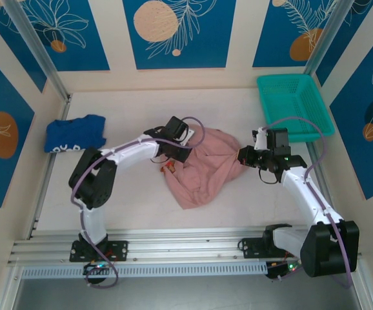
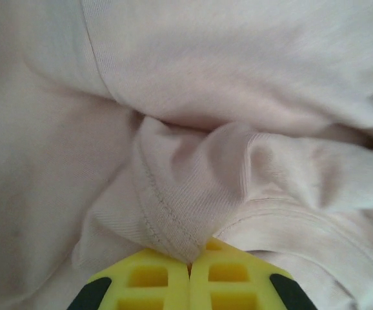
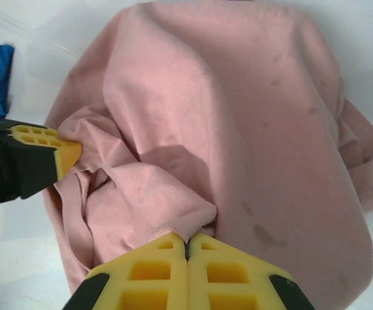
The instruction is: Fold the inside-out t-shirt
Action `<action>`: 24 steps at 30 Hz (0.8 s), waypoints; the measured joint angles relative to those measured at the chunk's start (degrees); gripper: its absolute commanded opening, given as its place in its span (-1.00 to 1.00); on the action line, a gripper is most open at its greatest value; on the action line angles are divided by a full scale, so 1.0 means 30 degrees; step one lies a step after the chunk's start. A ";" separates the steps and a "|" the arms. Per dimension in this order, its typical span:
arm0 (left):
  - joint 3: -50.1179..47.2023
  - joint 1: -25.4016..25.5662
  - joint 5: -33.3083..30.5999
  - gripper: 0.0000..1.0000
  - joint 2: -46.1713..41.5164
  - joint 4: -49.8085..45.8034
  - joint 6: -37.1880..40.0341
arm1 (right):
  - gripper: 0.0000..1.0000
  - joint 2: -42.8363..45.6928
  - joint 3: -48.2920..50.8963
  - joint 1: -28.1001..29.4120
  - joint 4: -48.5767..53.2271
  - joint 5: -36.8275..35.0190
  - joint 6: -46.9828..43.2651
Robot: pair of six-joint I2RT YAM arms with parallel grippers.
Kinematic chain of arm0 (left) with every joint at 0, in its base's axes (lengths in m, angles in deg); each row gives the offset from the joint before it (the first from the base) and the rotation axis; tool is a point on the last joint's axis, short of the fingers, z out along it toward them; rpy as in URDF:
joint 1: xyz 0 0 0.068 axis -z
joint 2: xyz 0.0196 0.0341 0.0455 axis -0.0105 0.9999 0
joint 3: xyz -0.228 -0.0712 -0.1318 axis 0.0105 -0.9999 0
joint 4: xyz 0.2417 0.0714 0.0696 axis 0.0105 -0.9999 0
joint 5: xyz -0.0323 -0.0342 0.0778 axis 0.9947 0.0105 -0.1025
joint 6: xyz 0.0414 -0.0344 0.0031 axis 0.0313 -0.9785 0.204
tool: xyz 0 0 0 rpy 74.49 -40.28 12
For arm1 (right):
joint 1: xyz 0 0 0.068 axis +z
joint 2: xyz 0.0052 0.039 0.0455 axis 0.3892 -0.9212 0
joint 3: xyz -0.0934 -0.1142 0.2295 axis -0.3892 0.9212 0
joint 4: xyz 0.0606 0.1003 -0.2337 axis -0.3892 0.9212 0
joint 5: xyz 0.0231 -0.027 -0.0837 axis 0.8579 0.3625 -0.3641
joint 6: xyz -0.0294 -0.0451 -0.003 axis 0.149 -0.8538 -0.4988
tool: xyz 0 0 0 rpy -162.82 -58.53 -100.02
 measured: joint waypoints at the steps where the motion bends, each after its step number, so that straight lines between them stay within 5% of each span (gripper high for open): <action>1: -0.0182 -0.0073 0.0117 -1.00 -0.0707 -0.0007 0.0000 | -1.00 0.0015 -0.0138 0.0073 -0.0015 0.0131 -0.0007; 10: -0.1173 -0.1865 0.0707 -1.00 -0.8072 -0.0153 -0.0605 | -1.00 0.0357 -0.3191 0.1362 0.0321 0.0459 -0.0634; 15: -0.1195 -0.3402 -0.2222 -1.00 -0.9777 -0.0386 -0.0889 | -1.00 0.0474 -0.5690 0.3016 0.0452 0.0772 -0.0729; 20: -0.1158 -0.5129 -0.5231 -1.00 -0.7949 -0.0495 -0.1005 | -1.00 -0.0546 -0.7555 0.4743 0.0364 0.0889 -0.0743; 24: -0.0255 -0.5421 -0.6054 -0.36 -0.5464 -0.0991 -0.0874 | -1.00 -0.2630 -0.8524 0.4954 -0.0095 0.0699 -0.0787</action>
